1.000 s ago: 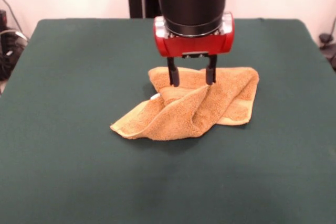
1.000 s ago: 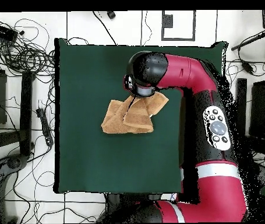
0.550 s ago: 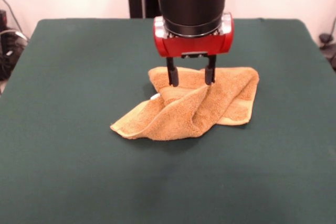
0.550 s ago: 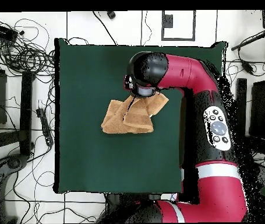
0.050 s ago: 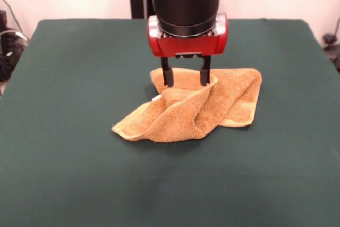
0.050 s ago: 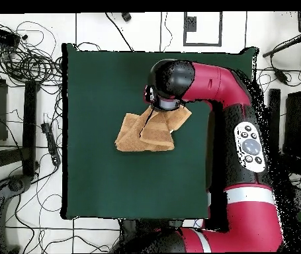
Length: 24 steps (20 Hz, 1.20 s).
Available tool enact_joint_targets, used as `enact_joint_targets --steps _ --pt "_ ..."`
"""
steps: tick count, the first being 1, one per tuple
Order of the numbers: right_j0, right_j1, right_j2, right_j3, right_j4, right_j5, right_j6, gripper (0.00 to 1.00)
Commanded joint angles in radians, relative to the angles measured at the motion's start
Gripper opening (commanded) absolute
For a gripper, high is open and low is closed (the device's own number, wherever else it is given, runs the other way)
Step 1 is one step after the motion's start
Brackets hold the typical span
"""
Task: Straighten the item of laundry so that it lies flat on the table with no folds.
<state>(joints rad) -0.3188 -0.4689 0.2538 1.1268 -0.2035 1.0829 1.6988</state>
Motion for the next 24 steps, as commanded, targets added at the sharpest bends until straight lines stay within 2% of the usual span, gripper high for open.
enact_joint_targets --steps 1,24 --pt "0.047 0.028 0.025 0.048 0.033 -0.024 0.127 1.0" --pt "0.08 0.069 0.014 0.001 0.031 -0.035 0.137 1.0"
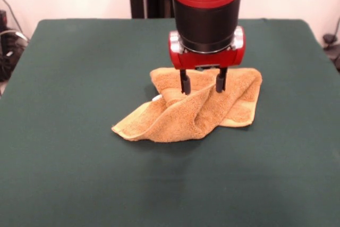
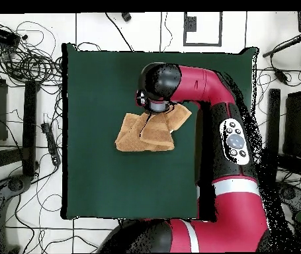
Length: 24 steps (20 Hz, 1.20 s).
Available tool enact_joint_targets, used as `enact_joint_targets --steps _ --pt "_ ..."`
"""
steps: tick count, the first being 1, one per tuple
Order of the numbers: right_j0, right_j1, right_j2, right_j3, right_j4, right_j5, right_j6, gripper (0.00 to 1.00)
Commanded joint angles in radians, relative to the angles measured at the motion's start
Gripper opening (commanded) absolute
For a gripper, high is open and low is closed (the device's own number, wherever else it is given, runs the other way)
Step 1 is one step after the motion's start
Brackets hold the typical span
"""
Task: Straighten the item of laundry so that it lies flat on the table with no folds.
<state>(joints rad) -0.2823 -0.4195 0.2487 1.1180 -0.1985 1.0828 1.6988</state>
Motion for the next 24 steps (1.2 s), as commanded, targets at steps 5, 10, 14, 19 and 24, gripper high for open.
enact_joint_targets --steps 5,10,14,19,24 --pt "0.033 0.003 0.012 0.039 0.03 -0.048 0.144 1.0" --pt "0.026 0.01 0.014 0.042 0.026 -0.063 0.135 1.0" --pt "0.016 0.077 0.009 0.014 -0.002 -0.108 0.117 1.0" --pt "0.001 0.123 0.009 0.034 -0.023 -0.202 0.107 1.0" --pt "-0.008 0.134 0.008 0.058 -0.019 -0.245 0.1 1.0"
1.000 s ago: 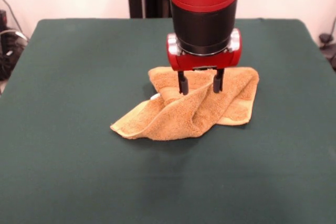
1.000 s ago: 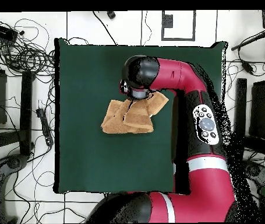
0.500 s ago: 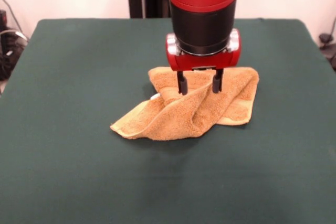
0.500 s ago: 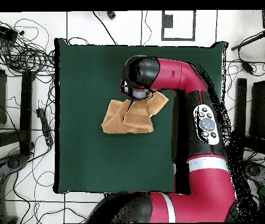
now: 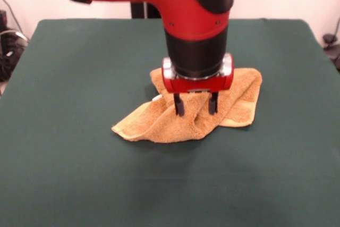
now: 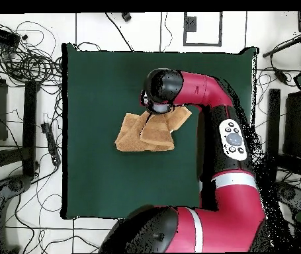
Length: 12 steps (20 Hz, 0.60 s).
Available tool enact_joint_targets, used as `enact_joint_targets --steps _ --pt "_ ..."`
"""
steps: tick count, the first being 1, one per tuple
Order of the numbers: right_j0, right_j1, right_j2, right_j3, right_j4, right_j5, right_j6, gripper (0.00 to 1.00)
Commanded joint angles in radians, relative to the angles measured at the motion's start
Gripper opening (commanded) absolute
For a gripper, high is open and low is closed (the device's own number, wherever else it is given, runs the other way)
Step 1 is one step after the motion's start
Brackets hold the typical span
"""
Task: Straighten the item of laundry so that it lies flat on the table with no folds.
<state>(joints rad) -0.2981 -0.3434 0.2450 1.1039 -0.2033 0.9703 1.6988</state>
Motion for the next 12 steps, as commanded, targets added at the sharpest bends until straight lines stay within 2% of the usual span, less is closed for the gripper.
enact_joint_targets --steps 1,12 --pt "0.008 0.061 0.01 0.073 -0.013 -0.137 0.1 1.0" --pt "0.01 0.031 -0.004 0.096 0.001 -0.121 0.1 1.0"
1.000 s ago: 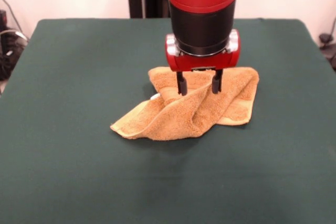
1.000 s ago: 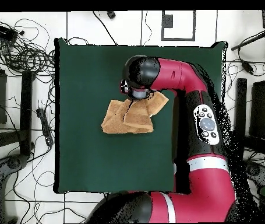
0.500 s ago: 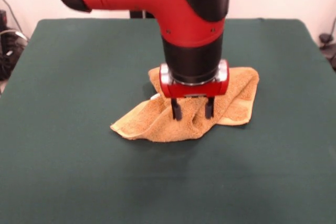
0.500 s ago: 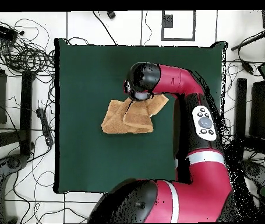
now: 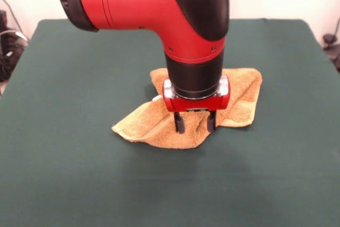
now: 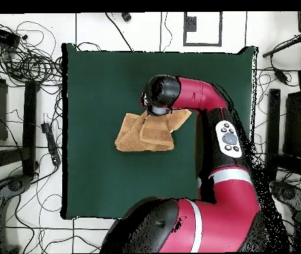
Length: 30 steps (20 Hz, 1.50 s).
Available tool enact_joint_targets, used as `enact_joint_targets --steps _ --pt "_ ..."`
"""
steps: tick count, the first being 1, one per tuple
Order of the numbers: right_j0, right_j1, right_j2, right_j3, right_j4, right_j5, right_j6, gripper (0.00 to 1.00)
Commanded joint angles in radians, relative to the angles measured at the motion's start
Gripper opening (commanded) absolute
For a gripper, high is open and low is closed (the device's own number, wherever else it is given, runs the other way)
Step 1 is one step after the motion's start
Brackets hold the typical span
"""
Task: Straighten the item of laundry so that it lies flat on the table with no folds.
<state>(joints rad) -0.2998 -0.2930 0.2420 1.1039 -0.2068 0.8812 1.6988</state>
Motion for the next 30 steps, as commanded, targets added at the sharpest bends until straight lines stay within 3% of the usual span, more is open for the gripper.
enact_joint_targets --steps 1,30 --pt "0.011 -0.019 0.0 0.093 0.005 -0.029 0.098 1.0" --pt "0.012 -0.046 -0.008 0.112 0.021 -0.018 0.103 1.0"
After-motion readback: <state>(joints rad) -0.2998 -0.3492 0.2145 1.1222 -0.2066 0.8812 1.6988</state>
